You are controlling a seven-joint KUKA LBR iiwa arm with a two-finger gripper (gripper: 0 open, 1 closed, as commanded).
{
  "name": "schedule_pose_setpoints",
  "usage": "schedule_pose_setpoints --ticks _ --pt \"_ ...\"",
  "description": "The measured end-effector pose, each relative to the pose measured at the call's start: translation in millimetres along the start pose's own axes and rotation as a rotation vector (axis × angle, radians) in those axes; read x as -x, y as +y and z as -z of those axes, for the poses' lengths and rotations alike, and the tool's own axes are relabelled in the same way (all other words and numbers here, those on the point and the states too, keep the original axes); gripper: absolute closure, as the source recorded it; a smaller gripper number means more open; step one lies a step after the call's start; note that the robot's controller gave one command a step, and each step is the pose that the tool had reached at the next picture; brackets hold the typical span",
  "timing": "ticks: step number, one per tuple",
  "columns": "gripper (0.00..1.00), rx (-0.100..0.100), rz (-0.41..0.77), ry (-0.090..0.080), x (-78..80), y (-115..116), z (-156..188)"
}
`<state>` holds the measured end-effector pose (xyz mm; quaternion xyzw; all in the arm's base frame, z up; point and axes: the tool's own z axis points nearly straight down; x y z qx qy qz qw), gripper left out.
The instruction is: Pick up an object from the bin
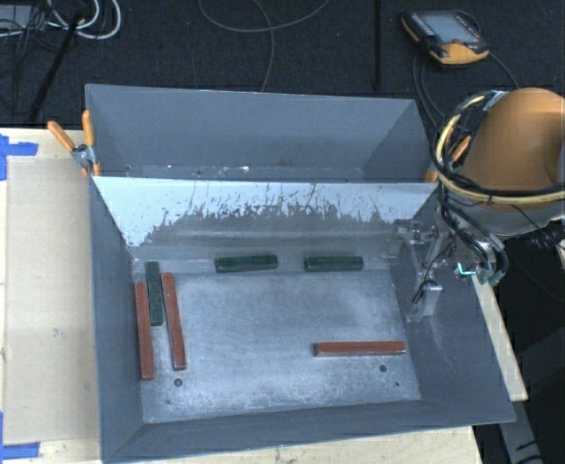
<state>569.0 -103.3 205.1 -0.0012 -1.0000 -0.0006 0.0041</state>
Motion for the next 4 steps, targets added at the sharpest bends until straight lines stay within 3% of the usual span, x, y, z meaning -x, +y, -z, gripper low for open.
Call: schedule_pose_setpoints --ticks 1,2,3,4 --pt "0.0 -0.001 0.002 -0.008 1.6 0 4" --pt "0.0 -0.002 -0.017 -0.016 -14.7 4 -35" --pt "0.0 -0.001 0.121 -0.008 -29.0 1 -96" --pt "1.0 -0.001 0.244 -0.006 -23.5 -9 -136"
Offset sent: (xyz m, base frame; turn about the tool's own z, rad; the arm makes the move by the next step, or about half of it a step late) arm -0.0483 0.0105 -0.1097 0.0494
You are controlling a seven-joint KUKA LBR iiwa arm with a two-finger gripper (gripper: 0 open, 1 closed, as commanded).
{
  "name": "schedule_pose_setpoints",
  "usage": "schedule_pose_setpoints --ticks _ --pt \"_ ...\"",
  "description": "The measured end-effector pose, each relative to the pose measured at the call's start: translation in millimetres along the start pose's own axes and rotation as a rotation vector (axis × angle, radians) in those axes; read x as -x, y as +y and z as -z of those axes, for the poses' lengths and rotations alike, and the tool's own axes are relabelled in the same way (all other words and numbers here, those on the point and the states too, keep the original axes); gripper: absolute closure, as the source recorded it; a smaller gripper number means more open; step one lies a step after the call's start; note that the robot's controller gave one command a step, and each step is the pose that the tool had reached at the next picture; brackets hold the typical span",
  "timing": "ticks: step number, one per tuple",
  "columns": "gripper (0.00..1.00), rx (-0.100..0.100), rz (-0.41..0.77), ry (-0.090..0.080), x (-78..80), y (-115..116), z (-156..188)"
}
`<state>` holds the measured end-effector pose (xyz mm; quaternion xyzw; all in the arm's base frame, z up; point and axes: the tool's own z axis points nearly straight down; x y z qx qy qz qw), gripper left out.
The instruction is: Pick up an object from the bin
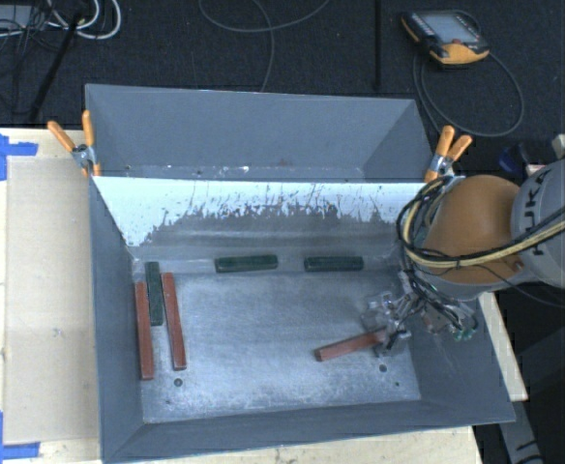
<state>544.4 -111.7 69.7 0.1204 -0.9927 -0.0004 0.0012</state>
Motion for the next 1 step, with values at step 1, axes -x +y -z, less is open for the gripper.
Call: schedule_pose_setpoints --ticks 1 --pt "1.0 0.0 0.0 -0.001 0.2 0.1 0.0"
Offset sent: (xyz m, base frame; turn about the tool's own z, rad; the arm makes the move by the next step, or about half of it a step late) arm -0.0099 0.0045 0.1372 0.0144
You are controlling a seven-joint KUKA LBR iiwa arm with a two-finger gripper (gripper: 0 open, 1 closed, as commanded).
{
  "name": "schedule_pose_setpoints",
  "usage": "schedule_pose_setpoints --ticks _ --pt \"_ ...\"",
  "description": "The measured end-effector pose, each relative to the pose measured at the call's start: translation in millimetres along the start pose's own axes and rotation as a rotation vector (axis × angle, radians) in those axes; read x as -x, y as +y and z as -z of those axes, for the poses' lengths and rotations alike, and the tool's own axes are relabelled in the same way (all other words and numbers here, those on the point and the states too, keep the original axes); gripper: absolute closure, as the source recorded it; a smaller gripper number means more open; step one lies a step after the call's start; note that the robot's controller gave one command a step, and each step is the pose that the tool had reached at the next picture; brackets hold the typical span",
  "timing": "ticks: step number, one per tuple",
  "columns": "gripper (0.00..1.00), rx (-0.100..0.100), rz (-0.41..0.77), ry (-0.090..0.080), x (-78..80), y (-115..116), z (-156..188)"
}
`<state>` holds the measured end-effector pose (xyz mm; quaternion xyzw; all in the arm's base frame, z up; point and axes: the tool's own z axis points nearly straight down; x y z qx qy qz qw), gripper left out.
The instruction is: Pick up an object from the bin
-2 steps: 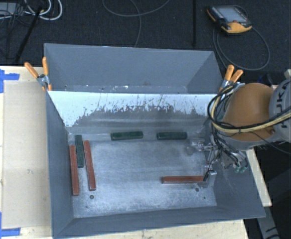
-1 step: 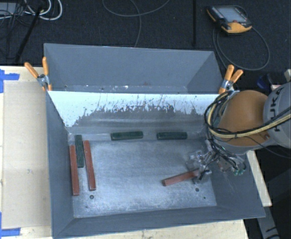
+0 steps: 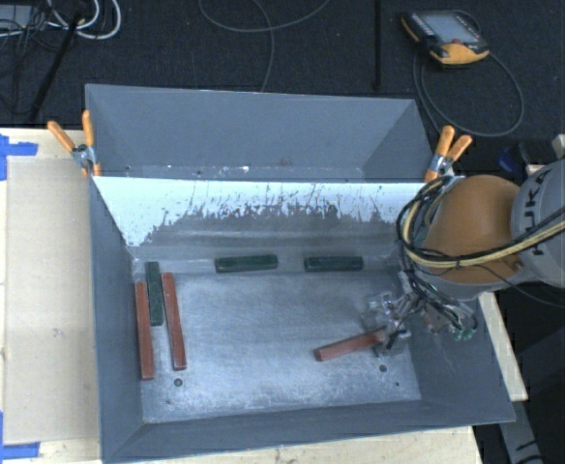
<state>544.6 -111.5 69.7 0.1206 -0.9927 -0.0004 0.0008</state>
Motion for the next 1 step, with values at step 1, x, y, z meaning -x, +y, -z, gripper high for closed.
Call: schedule_pose_setpoints --ticks 1 --pt "1.0 -0.001 -0.011 -0.003 -7.9 7.9 136.9"
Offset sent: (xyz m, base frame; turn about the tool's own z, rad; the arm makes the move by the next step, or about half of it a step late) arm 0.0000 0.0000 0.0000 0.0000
